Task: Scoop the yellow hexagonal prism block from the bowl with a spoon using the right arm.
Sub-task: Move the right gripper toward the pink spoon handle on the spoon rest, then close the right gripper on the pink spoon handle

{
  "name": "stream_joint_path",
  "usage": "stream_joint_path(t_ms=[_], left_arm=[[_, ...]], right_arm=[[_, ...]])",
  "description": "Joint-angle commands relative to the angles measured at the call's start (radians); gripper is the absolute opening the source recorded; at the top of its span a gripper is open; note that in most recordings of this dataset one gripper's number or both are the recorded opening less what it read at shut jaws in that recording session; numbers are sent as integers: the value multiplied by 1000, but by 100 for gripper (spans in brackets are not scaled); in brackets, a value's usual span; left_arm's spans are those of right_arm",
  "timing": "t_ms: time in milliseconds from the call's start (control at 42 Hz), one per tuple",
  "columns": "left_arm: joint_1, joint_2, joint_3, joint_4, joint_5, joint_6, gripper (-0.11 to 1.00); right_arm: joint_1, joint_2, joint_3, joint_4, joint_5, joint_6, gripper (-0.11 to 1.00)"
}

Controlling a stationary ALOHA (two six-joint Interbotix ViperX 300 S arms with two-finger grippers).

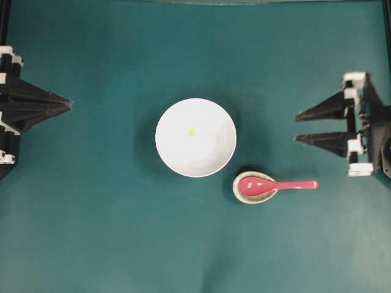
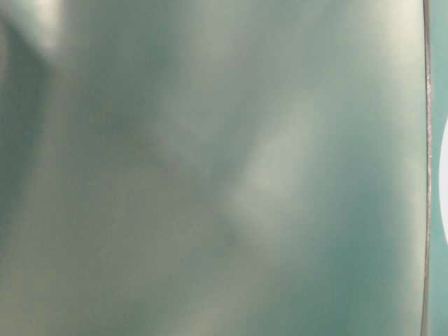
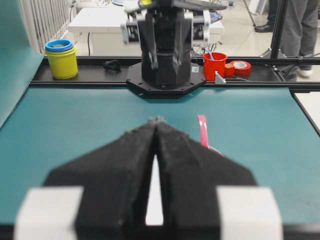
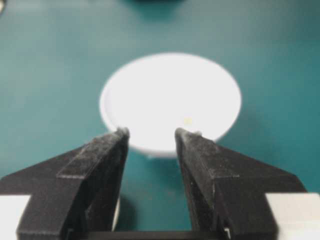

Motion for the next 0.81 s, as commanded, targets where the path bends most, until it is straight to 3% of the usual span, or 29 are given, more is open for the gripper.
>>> stream_joint_path(t_ms=[0, 309, 476, 786], left_arm=[[3, 5, -23, 2, -5, 2, 0], [3, 5, -23, 2, -3, 0, 0], [3, 3, -23, 2, 20, 0, 0], [3, 2, -23, 2, 38, 0, 0]], right_arm=[[26, 78, 26, 9, -132, 21, 50], [153, 373, 118, 52, -529, 110, 50], [236, 502, 110, 123, -630, 110, 50], [416, 673, 115, 299, -798, 110, 50]])
